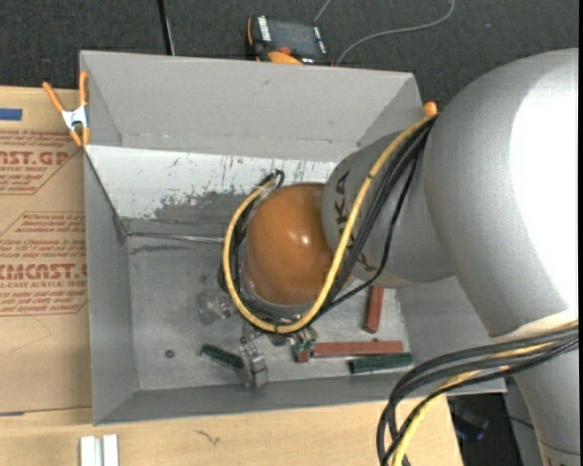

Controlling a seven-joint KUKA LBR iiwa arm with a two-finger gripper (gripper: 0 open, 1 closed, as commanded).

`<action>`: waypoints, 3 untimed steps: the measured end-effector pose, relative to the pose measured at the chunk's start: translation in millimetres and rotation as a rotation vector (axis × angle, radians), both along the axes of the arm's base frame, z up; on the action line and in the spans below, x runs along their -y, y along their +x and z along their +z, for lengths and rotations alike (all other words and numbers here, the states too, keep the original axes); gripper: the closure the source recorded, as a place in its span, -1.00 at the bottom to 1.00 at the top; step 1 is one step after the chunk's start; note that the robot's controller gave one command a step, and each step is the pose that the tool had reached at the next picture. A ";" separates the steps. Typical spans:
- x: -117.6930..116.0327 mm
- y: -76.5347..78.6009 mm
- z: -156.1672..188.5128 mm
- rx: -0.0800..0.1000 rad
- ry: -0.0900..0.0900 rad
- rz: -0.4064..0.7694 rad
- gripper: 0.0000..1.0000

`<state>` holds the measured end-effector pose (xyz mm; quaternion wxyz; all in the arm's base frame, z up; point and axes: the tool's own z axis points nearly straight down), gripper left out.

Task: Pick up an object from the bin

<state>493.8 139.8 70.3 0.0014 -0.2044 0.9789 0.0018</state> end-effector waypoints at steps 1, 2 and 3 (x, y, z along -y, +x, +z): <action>4.4 0.3 1.0 -0.002 -0.003 -0.006 1.00; 3.9 0.0 -0.2 -0.001 -0.002 -0.006 -1.00; 4.2 -0.3 0.7 -0.004 -0.003 -0.007 1.00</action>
Offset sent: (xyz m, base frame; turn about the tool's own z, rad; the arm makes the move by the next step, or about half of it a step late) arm 0.0000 0.0000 0.0000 0.0000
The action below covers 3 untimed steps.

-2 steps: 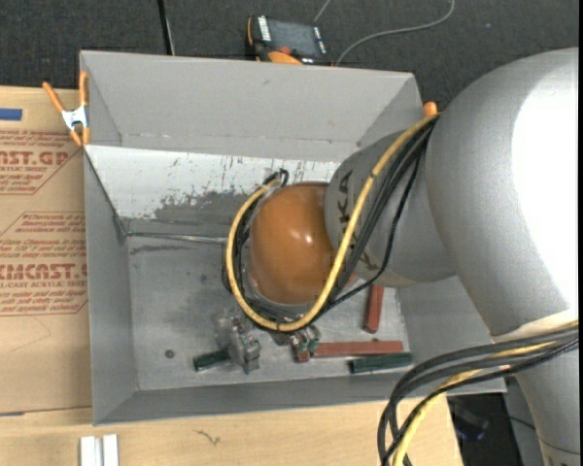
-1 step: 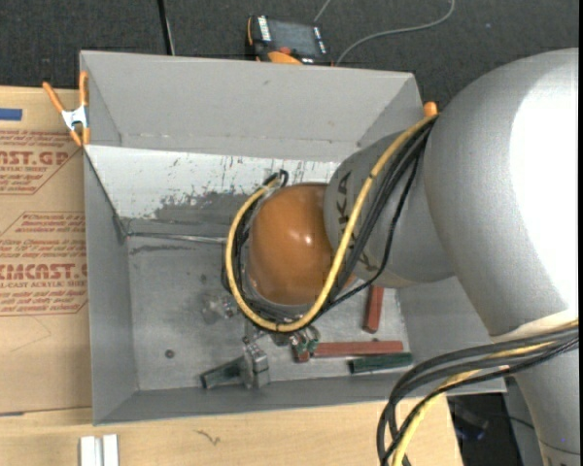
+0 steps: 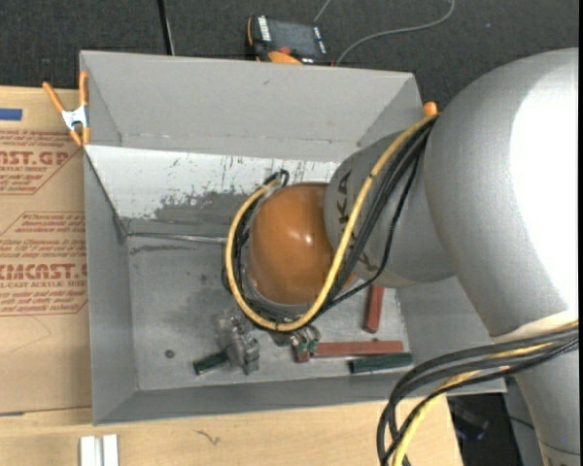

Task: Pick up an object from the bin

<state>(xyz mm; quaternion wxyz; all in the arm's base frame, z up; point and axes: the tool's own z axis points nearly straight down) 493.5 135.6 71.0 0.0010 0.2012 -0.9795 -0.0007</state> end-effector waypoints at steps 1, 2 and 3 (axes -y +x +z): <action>-9.1 1.4 0.5 0.007 -0.001 0.239 1.00; -64.5 21.0 0.3 0.007 0.002 0.265 1.00; -62.6 19.8 -1.0 0.004 0.002 0.262 -1.00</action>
Offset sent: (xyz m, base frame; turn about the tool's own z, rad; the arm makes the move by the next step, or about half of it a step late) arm 0.0000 0.0085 -0.0010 -0.2393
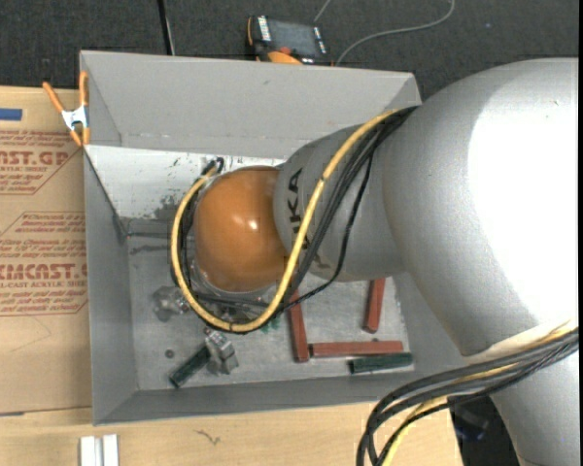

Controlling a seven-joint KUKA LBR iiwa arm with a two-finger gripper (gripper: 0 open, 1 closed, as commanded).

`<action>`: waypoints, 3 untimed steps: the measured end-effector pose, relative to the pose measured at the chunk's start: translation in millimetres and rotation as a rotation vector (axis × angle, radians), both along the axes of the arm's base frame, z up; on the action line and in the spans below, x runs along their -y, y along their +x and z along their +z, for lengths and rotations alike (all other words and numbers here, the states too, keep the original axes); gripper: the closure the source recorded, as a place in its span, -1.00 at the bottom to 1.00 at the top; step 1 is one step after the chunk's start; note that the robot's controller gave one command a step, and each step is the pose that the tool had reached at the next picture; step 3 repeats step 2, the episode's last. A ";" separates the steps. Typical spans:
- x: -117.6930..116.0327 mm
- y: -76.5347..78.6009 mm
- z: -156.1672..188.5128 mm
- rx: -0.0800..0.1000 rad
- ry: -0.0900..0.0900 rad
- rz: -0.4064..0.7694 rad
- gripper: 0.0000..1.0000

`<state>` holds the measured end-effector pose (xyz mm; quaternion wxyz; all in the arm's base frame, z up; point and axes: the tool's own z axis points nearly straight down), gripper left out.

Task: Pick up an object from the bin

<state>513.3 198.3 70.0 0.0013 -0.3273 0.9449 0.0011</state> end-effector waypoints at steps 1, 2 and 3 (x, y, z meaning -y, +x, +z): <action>0.2 -0.1 0.1 -0.001 0.000 0.000 1.00; -21.3 -0.6 166.1 0.009 0.002 0.042 1.00; -21.3 -0.6 166.1 0.009 0.002 0.042 1.00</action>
Offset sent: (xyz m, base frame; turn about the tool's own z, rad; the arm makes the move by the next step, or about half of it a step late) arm 0.0000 0.0000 0.0000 0.0000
